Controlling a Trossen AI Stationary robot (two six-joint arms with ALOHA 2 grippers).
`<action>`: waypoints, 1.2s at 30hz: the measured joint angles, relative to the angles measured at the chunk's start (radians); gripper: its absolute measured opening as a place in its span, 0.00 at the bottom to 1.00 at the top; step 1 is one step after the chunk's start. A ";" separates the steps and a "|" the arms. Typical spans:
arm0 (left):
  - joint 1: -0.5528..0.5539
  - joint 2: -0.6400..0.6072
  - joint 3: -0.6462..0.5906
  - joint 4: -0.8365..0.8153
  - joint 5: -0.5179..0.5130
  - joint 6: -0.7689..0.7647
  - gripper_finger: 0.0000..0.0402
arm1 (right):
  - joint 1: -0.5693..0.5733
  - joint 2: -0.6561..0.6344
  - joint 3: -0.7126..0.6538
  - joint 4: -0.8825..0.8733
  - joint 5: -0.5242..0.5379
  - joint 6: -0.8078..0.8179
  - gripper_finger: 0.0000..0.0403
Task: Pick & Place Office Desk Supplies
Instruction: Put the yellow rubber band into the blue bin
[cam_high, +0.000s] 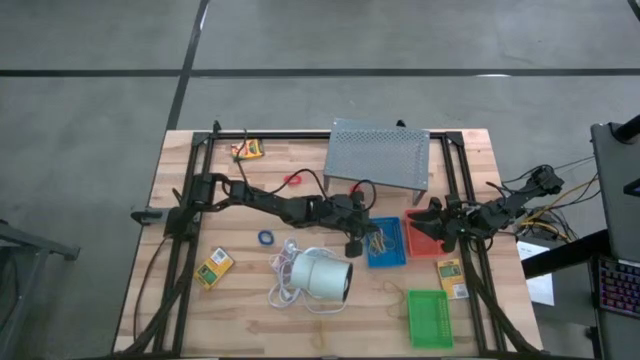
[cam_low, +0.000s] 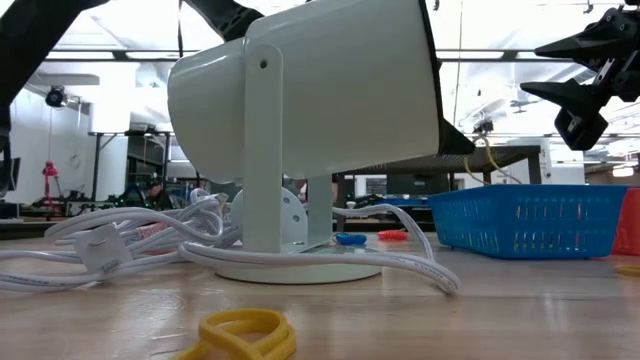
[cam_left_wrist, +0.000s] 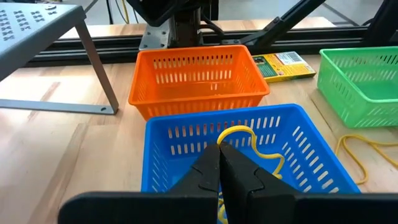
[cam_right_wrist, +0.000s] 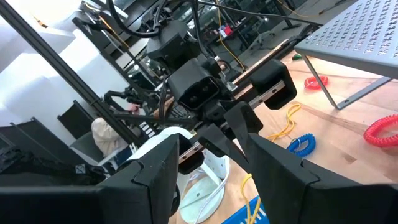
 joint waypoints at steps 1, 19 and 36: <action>0.000 0.002 0.000 -0.001 0.000 0.000 0.01 | 0.000 0.000 0.000 0.000 0.000 0.000 0.46; 0.003 0.077 0.000 -0.001 0.000 -0.045 0.01 | 0.000 0.000 0.000 0.000 0.000 0.000 0.46; 0.003 0.077 0.001 0.000 0.000 -0.045 0.08 | 0.000 0.000 0.000 0.000 0.000 0.000 0.46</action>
